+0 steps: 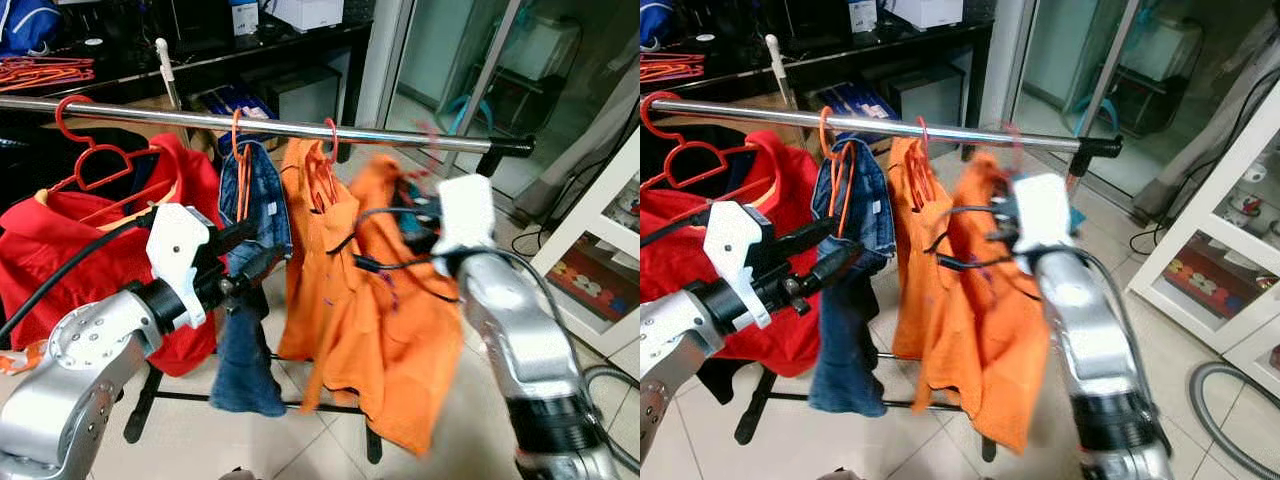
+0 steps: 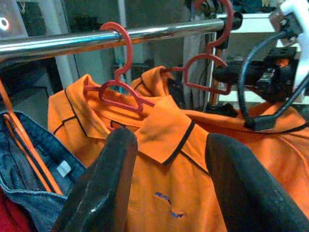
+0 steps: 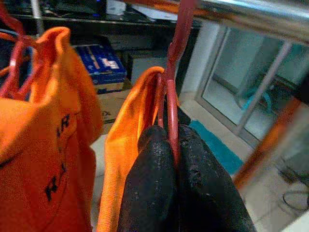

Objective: Hang hanger

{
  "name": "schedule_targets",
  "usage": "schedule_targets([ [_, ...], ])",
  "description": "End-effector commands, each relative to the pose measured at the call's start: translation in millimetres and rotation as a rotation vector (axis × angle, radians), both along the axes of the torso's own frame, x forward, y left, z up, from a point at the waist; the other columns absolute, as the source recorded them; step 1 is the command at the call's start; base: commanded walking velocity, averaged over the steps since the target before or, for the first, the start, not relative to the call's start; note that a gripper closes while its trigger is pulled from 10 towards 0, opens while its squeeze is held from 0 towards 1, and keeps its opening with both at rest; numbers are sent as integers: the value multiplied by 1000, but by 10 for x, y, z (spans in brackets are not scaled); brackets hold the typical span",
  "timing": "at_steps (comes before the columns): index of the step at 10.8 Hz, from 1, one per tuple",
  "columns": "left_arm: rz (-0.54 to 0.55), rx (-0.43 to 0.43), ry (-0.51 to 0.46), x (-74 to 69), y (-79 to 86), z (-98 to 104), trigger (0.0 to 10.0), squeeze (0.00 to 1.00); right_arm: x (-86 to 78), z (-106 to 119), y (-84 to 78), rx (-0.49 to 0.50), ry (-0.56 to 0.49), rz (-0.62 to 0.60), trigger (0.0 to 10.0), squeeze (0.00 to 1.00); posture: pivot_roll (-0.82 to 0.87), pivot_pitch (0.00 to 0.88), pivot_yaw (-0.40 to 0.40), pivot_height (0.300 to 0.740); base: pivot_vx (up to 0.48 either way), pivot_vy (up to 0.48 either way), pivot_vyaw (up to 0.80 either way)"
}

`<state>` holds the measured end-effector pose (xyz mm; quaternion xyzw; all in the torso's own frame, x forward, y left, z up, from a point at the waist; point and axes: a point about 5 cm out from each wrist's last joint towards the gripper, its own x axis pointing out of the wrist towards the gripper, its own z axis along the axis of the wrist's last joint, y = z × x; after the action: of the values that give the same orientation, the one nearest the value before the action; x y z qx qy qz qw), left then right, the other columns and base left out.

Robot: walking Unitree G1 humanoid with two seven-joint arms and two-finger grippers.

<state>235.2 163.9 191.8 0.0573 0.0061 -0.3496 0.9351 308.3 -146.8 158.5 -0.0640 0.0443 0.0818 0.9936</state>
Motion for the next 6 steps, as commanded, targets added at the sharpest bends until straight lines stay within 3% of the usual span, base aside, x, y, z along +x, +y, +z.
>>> schedule_targets([
  [1, -6, -2, 7, 3, -42, 1, 10000, 0, -20, 227, -65, 44, -107, -36, 10000, 0, -25, 0, -20, 740, 0, 0, 0],
  [4, -64, -36, -2, 104, -132, 64, 10000, 0, 68, 294, -55, 133, -73, -49, 10000, 0, -41, 0, -2, 740, 0, 0, 0],
  [6, -71, -42, 17, 105, -119, 33, 10000, 0, 116, 361, 0, 125, -73, -8, 10000, 0, -50, 0, 3, 740, 0, 0, 0],
])
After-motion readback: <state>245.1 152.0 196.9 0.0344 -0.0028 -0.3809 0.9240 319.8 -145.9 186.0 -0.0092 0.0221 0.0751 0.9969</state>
